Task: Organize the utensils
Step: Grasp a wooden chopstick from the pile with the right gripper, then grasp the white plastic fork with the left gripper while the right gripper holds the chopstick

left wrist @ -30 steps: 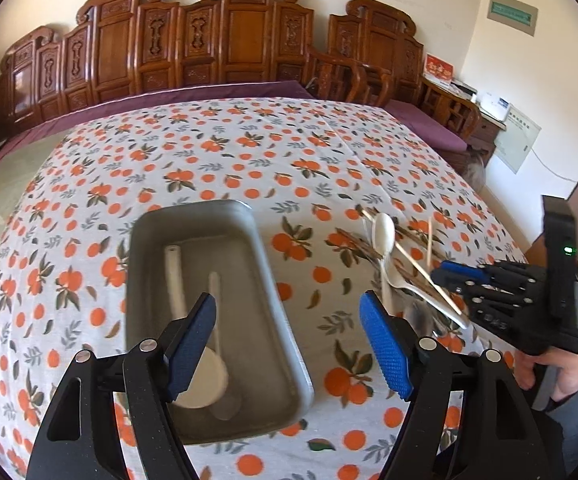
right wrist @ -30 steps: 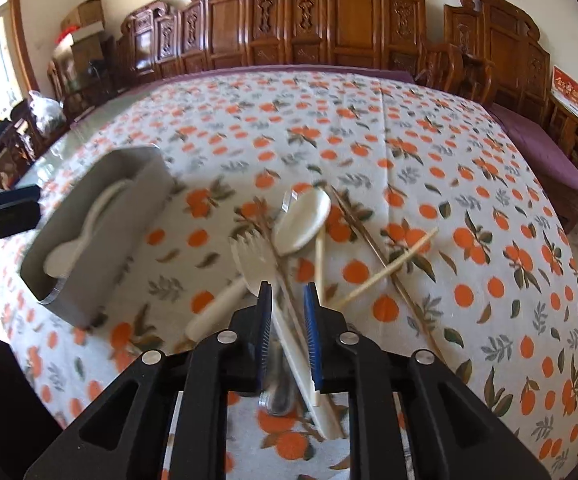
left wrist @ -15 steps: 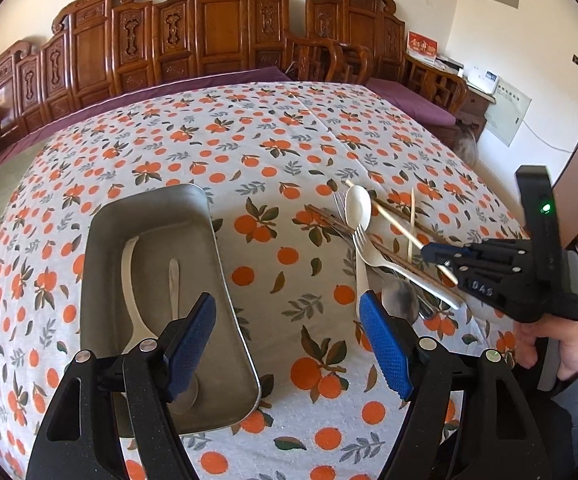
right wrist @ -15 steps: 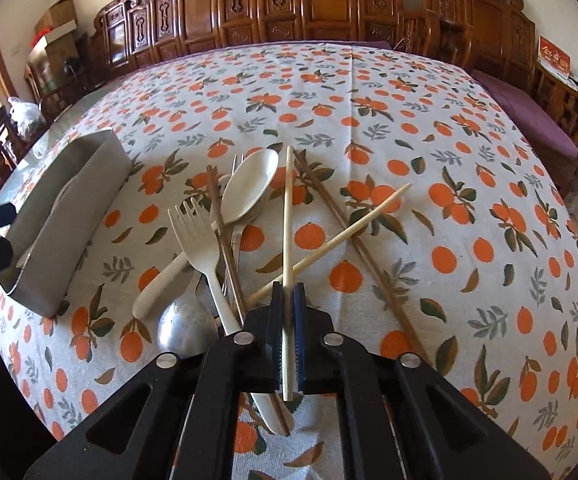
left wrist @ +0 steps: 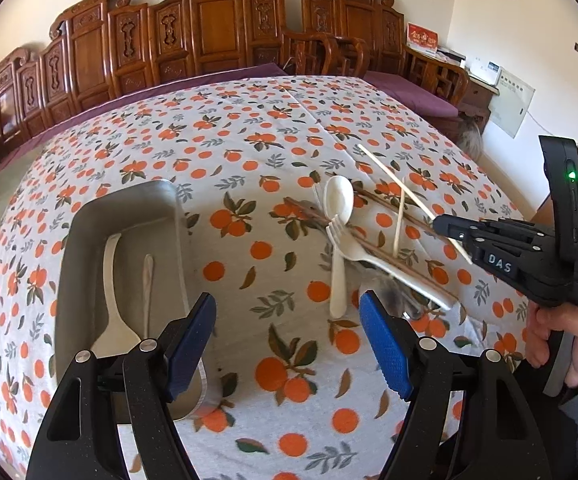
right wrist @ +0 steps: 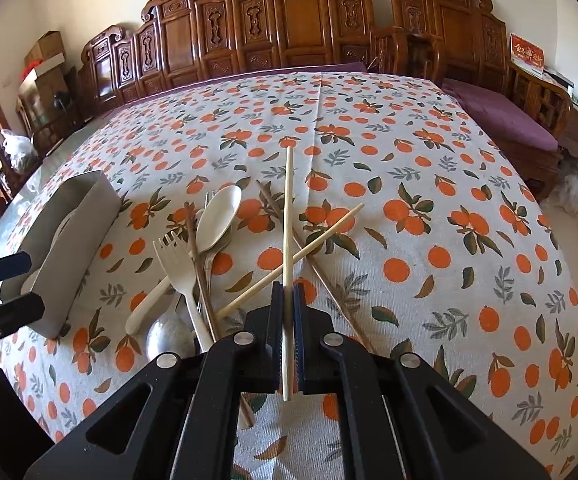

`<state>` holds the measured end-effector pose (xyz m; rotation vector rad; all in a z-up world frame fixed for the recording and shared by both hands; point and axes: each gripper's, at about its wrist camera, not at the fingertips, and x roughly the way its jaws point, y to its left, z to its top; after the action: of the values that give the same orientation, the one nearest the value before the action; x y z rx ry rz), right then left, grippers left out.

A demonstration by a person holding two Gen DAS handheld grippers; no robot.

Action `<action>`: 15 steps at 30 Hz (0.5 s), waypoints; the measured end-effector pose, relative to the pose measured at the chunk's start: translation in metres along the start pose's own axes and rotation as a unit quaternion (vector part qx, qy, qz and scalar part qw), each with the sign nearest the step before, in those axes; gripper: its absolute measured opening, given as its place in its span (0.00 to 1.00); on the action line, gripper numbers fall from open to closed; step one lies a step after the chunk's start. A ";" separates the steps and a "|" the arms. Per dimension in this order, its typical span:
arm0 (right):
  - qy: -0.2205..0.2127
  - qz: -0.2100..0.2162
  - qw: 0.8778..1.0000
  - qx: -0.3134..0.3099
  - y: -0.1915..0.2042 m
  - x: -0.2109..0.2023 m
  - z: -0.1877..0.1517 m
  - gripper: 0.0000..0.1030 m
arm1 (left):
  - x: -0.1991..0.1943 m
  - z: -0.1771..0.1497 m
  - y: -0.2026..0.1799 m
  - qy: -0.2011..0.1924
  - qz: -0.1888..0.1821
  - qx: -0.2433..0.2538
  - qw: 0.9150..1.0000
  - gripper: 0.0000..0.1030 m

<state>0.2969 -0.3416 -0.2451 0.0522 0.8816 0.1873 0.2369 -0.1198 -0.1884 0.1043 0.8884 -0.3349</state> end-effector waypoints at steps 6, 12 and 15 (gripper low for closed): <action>-0.010 0.008 1.000 0.016 -0.011 -0.002 0.005 0.06 | 0.015 0.008 -0.017 0.012 -0.005 0.004 1.000 0.69; -0.017 0.005 1.000 0.021 -0.020 -0.004 0.006 0.06 | 0.041 0.013 -0.031 0.040 -0.033 -0.027 0.998 0.54; -0.020 0.009 0.999 0.027 -0.026 -0.007 0.005 0.06 | 0.053 0.014 -0.042 0.051 -0.044 -0.038 0.997 0.48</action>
<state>0.3002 -0.3685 -0.2396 0.1143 0.8459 0.1783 0.2647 -0.1755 -0.2189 0.0125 1.0082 -0.3799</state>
